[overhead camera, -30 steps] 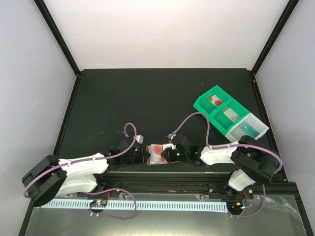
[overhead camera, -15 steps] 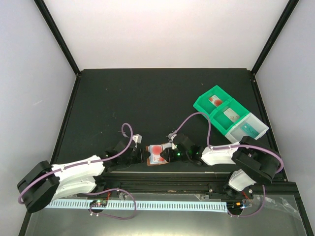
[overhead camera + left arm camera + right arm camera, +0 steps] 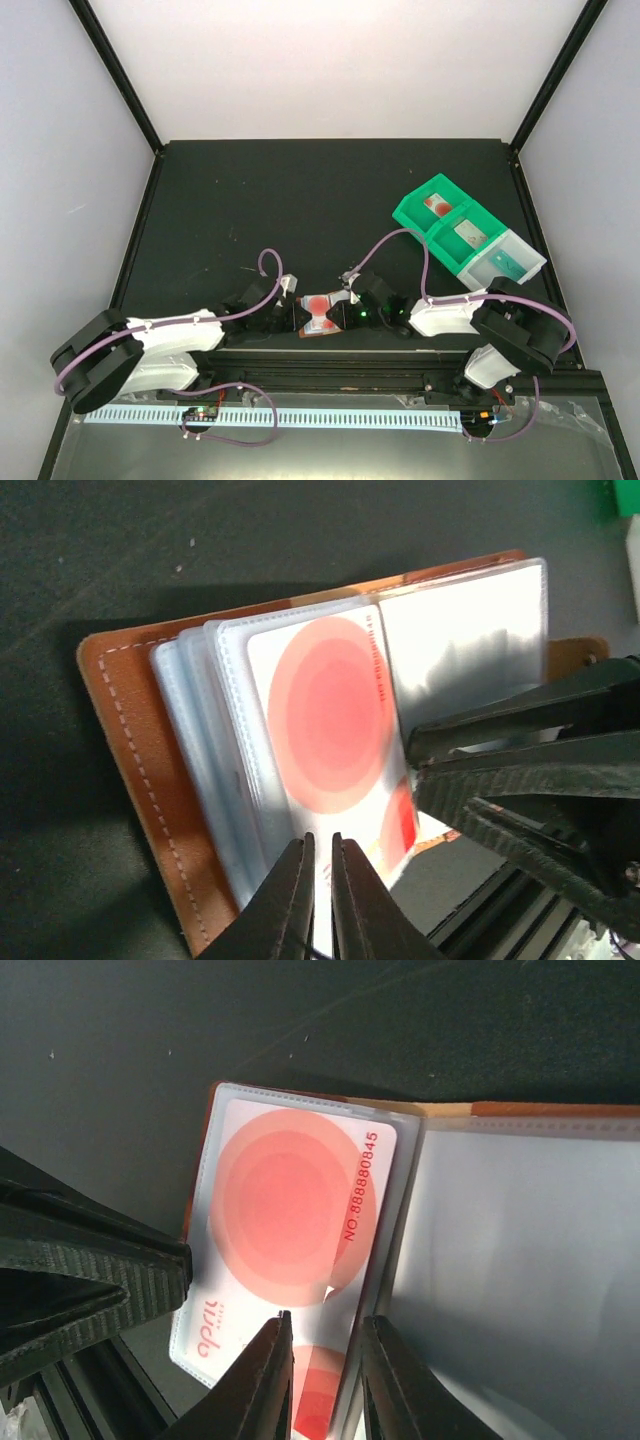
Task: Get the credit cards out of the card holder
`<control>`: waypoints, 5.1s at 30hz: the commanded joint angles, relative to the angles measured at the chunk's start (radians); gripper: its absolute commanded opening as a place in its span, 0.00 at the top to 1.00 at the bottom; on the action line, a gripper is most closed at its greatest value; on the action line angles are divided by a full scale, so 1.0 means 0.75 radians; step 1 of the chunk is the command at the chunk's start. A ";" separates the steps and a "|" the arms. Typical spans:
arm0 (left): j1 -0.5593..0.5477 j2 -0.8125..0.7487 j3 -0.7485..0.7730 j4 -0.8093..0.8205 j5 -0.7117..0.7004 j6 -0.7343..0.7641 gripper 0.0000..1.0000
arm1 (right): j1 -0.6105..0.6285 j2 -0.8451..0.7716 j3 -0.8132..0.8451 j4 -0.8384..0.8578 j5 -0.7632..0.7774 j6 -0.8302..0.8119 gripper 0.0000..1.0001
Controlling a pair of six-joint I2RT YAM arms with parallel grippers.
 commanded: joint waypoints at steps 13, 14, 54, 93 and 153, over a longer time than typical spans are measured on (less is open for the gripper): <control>-0.007 0.141 -0.002 0.061 -0.054 0.044 0.94 | -0.028 0.001 -0.019 0.065 -0.043 0.019 0.81; -0.007 0.139 -0.003 0.052 -0.061 0.044 0.94 | -0.028 0.002 -0.019 0.066 -0.043 0.021 0.80; -0.017 0.148 -0.043 0.004 -0.120 0.021 0.91 | -0.071 -0.033 -0.091 0.153 -0.051 0.081 0.99; -0.019 0.084 -0.007 0.000 -0.068 0.019 0.77 | -0.180 -0.367 -0.293 0.041 -0.003 0.040 0.99; -0.056 -0.403 -0.161 0.686 0.237 -0.266 0.98 | -0.181 -1.110 -0.228 -0.268 -0.265 0.058 0.82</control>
